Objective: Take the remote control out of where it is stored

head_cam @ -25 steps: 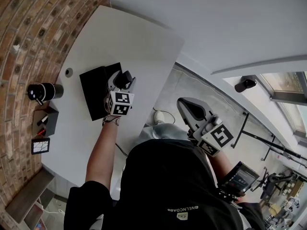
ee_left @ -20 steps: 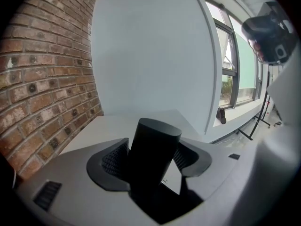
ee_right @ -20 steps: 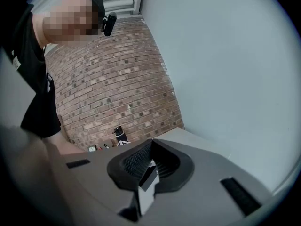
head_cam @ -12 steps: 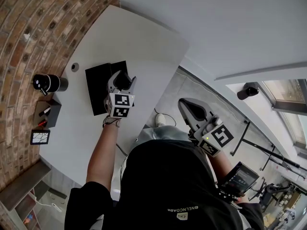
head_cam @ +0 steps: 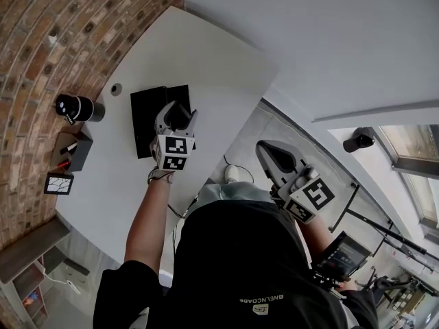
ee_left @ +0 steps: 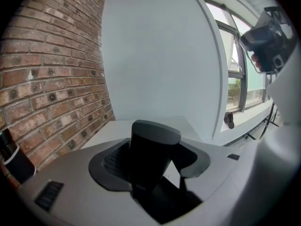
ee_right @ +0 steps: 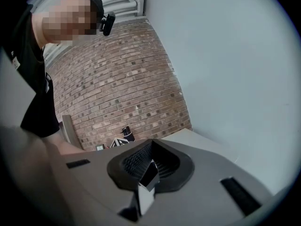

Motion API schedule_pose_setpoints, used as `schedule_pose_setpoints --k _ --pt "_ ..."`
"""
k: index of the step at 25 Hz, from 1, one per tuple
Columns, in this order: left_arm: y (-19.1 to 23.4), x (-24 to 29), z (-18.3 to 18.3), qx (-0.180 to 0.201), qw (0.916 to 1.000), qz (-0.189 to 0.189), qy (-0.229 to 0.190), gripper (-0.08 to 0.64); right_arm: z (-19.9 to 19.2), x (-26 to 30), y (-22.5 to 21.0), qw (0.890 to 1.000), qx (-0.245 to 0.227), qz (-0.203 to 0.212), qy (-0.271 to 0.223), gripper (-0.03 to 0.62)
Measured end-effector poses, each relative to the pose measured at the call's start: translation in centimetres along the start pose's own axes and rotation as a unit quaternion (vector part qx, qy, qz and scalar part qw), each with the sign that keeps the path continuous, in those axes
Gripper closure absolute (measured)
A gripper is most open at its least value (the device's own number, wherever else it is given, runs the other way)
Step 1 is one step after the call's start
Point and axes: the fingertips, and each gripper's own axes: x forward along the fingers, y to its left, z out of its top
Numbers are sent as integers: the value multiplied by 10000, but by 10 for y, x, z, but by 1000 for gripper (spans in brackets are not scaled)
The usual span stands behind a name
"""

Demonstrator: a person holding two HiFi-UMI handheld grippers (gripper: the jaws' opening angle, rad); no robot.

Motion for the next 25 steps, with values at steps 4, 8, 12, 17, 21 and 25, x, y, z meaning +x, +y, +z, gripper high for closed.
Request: schedule_pose_setpoints --k 4,8,12,17,21,25 --pt "2 -10 9 -71 9999 57 -143 299 2 1 2 10000 -11 88 -30 587" --pt "5 -25 24 -76 9994 139 -319 299 5 3 4 9998 -26 188 -78 587" --pt "8 -39 40 -107 9985 207 -496 301 6 4 8 9996 -48 273 -87 586" --pt "10 -59 55 -161 9973 253 -664 301 13 8 17 9985 30 464 -284 586" --pt "13 -79 70 -422 9950 265 -871 302 13 10 20 9985 -39 498 -236 586" --pt "18 -101 84 -517 9924 318 -1071 302 13 13 25 9983 -68 547 -186 587"
